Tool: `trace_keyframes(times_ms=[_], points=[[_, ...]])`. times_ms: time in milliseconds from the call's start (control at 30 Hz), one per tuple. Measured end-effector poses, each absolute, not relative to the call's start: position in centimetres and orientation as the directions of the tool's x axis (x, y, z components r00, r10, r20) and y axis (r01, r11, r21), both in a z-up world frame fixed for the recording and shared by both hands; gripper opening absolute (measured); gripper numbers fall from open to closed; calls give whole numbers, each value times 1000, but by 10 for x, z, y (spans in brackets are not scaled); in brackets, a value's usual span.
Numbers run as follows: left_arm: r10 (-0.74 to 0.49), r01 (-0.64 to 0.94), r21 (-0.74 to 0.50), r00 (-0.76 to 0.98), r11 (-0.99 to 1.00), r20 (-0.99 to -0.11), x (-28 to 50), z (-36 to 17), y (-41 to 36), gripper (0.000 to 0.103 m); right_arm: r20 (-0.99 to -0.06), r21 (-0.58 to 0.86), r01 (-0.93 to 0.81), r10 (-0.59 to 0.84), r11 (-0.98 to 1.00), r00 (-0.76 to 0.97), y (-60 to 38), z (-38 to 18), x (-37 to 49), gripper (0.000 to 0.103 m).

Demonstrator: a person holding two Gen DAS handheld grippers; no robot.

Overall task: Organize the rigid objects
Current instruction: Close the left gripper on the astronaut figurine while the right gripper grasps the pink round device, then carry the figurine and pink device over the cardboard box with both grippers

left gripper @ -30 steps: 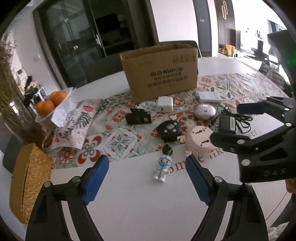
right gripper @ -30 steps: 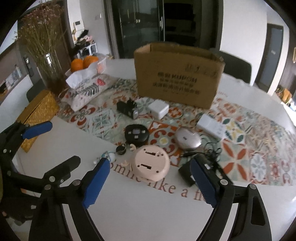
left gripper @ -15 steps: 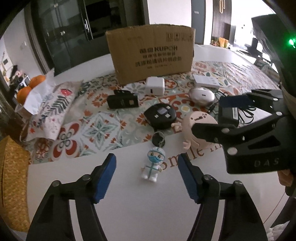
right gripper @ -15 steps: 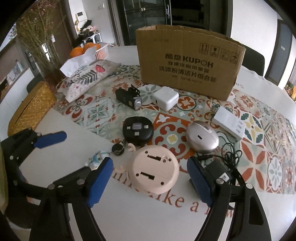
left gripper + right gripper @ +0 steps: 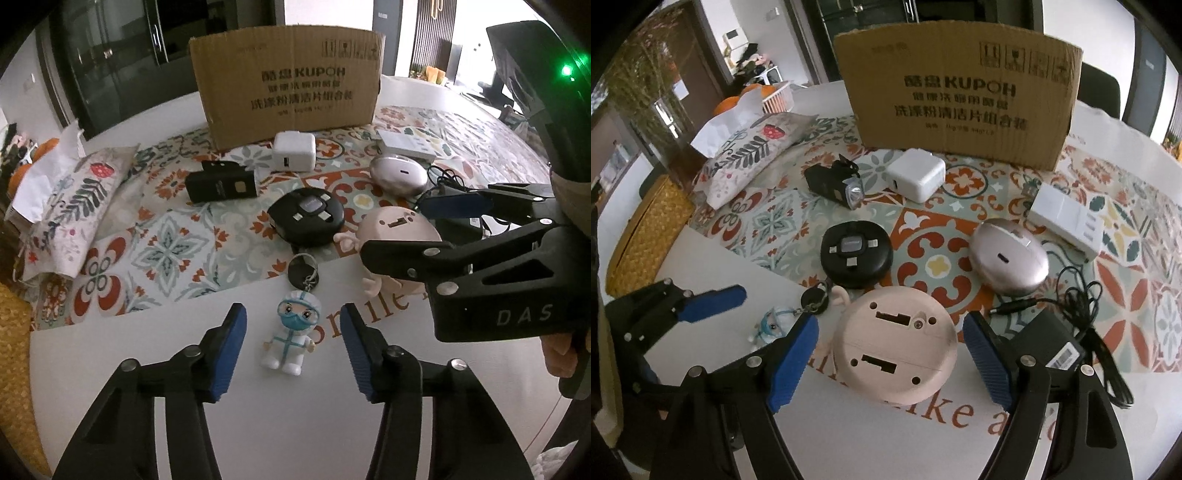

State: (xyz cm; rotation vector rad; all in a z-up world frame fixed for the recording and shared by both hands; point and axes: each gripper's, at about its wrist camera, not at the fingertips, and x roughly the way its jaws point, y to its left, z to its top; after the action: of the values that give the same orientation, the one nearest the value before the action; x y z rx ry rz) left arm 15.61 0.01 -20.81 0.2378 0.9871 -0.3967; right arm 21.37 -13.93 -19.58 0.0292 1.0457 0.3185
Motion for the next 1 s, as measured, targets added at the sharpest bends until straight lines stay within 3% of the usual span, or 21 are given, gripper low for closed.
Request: trace_keyframes(times_ms=[333, 567, 1000], points=[[-223, 427, -2, 469, 904, -855, 162, -221, -2, 40, -859, 218, -211, 290, 953, 422, -142, -212, 222, 80], [-228, 418, -13, 468, 908, -854, 166, -224, 0, 27, -861, 235, -189, 294, 953, 415, -141, -217, 224, 75], [-221, 381, 1, 540, 925, -812, 160, -200, 7, 27, -852, 242, -170, 293, 955, 433, -144, -207, 213, 75]])
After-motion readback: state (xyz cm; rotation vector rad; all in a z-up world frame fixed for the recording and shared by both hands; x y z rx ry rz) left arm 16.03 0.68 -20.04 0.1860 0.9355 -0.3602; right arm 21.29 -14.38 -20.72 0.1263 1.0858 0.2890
